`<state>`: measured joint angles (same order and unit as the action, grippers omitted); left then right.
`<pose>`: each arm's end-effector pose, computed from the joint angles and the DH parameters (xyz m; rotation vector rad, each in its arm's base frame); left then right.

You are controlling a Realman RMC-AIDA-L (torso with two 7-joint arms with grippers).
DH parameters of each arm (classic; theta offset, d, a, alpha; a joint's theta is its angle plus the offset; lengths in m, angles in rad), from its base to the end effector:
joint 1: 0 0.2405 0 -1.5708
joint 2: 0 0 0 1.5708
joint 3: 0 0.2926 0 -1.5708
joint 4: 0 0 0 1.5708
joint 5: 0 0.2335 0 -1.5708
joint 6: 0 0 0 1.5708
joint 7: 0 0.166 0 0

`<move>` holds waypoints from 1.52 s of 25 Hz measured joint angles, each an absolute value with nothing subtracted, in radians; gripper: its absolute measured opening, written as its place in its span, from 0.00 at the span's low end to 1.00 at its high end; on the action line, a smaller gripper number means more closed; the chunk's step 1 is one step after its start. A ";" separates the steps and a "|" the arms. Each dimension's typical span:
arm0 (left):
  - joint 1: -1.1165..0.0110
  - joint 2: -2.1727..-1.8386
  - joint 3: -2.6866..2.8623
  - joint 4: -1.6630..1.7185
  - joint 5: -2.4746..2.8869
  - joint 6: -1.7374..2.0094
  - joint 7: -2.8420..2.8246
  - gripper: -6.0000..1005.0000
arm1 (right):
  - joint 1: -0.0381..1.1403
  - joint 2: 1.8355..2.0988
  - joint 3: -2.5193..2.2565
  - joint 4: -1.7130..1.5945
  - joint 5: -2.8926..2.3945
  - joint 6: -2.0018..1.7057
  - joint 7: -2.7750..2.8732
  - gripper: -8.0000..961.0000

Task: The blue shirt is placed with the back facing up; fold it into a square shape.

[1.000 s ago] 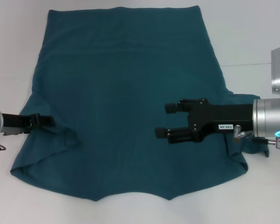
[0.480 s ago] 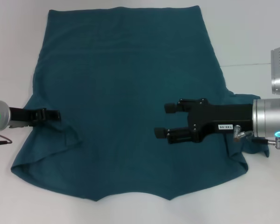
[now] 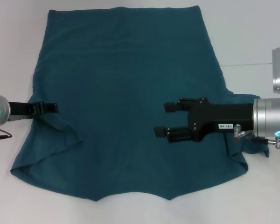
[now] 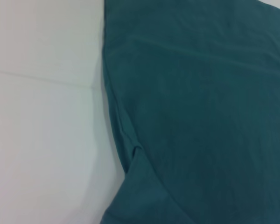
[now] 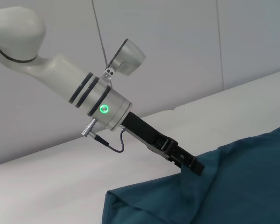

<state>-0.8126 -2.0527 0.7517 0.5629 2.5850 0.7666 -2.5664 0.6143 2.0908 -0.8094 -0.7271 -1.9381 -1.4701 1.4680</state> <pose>-0.3187 0.5061 -0.0261 -1.8721 -1.4810 -0.1805 0.2447 0.4108 -0.0411 -2.7522 0.5170 0.6738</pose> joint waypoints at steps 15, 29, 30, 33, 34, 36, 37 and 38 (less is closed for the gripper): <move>-0.805 -2.069 0.755 0.551 2.580 0.682 -2.539 0.71 | 0.617 2.092 -0.812 -0.727 -1.925 -1.467 1.469 0.94; -0.812 -2.073 0.758 0.549 2.580 0.679 -2.508 0.24 | 0.616 2.092 -0.804 -0.713 -1.911 -1.462 1.466 0.93; -0.813 -2.074 0.758 0.549 2.580 0.679 -2.505 0.20 | 0.617 2.092 -0.804 -0.713 -1.911 -1.460 1.466 0.93; -0.814 -2.076 0.758 0.551 2.580 0.680 -2.500 0.07 | 0.617 2.092 -0.805 -0.712 -1.911 -1.455 1.466 0.93; -0.815 -2.076 0.758 0.553 2.580 0.681 -2.500 0.03 | 0.617 2.092 -0.805 -0.712 -1.911 -1.454 1.466 0.93; -0.819 -2.076 0.759 0.558 2.580 0.686 -2.499 0.03 | 0.617 2.092 -0.805 -0.712 -1.911 -1.451 1.465 0.93; -0.824 -2.076 0.759 0.562 2.580 0.691 -2.499 0.02 | 0.617 2.092 -0.805 -0.712 -1.911 -1.451 1.465 0.93; -0.829 -2.076 0.760 0.566 2.580 0.697 -2.499 0.02 | 0.617 2.092 -0.805 -0.712 -1.911 -1.450 1.465 0.93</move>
